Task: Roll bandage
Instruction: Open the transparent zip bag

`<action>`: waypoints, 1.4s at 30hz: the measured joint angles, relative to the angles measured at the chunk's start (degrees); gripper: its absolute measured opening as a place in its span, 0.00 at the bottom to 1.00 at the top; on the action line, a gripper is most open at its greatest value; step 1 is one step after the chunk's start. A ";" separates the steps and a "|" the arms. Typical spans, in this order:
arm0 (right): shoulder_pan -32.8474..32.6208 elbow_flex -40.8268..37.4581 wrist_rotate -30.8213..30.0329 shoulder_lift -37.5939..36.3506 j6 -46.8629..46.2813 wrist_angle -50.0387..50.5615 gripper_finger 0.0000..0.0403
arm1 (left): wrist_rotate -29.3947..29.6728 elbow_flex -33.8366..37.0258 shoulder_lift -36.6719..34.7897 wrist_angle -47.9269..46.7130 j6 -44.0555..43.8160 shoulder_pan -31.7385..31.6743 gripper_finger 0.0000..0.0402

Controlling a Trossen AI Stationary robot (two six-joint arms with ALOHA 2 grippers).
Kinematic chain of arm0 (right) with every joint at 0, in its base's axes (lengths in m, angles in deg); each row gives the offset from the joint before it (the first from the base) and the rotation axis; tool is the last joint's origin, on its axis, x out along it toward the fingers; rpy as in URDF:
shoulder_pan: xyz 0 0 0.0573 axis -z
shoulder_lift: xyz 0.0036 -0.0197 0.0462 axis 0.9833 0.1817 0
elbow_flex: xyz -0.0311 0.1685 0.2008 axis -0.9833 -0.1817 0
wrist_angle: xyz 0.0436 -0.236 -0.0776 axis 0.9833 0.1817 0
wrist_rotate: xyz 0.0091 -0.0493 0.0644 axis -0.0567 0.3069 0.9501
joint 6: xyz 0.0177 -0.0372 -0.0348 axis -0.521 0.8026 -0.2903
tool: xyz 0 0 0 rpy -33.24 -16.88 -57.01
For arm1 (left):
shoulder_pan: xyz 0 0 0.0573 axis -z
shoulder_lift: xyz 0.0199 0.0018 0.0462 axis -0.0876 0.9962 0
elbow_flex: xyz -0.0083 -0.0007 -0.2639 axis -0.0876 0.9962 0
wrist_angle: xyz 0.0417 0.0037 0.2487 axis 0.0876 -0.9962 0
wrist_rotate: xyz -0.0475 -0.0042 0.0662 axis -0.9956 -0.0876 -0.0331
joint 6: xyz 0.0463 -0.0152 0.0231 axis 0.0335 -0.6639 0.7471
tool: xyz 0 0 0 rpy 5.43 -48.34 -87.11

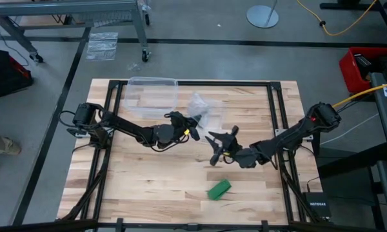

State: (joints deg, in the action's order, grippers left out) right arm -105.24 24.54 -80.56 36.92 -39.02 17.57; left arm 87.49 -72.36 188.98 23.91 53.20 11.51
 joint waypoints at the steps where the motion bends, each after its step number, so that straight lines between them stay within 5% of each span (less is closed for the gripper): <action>1: -0.65 0.00 -2.38 0.00 0.74 0.02 0.28 | 0.00 0.00 0.00 0.00 -0.43 0.02 0.00; 9: -0.64 0.00 -3.83 0.00 1.12 -0.15 0.28 | 0.00 0.00 0.00 0.06 -7.61 1.39 0.00; 24: 0.23 -0.02 -2.19 2.37 2.73 -4.04 0.28 | -0.04 -0.33 0.00 7.06 -7.32 2.71 0.00; 42: 2.24 9.94 -11.37 9.55 20.49 -1.72 0.28 | 0.00 -1.66 0.00 6.71 -2.88 3.30 0.00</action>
State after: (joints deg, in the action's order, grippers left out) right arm -102.99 34.48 -91.93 46.48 -18.52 15.85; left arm 87.49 -74.02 188.98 30.62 50.32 14.81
